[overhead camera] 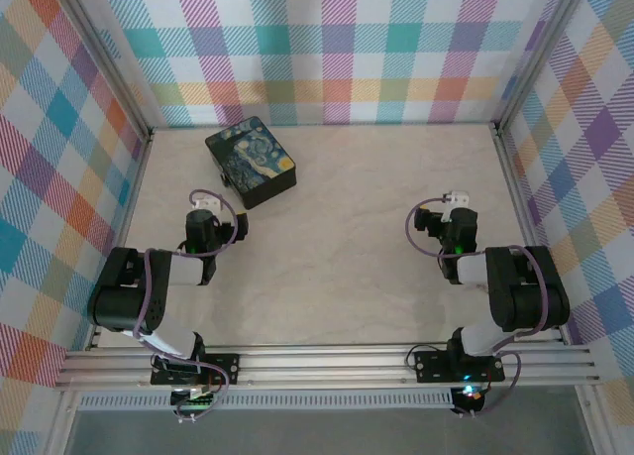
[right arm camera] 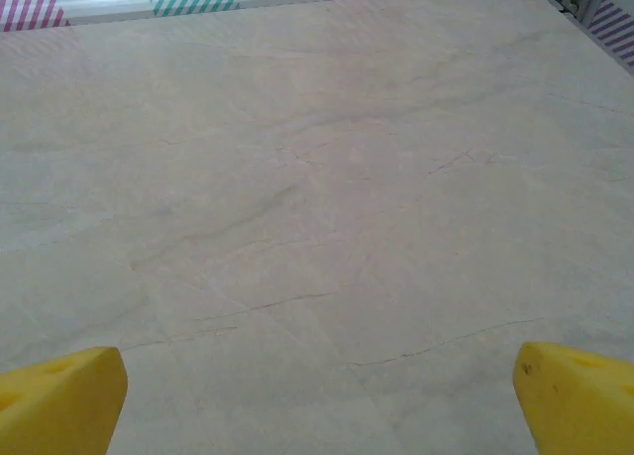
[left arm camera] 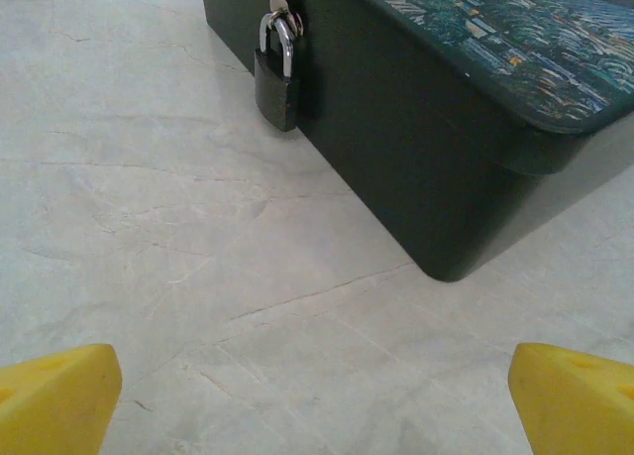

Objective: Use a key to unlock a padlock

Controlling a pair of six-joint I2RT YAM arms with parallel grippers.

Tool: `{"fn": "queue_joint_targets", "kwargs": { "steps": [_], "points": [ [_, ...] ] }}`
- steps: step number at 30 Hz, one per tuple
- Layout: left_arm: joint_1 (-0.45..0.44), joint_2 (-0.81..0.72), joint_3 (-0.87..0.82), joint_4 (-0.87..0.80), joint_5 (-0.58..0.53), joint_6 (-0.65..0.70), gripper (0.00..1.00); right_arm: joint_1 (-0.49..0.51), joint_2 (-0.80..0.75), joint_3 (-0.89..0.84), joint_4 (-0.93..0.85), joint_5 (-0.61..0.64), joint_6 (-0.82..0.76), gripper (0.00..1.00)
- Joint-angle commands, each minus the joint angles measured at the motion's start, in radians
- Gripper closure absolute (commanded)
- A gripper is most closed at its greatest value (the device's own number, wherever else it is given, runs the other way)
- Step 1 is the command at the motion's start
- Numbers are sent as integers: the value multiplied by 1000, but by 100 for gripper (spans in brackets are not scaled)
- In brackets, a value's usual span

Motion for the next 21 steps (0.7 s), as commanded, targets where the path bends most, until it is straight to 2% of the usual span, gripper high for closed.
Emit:
{"fn": "queue_joint_targets", "kwargs": {
  "steps": [1,21],
  "points": [
    [15,-1,11,30,14,9,0,7,-19,-2,38,10,15,0],
    [31,-1,16,21,42,-2,0,4,-18,1,33,7,16,0]
  ]
}}
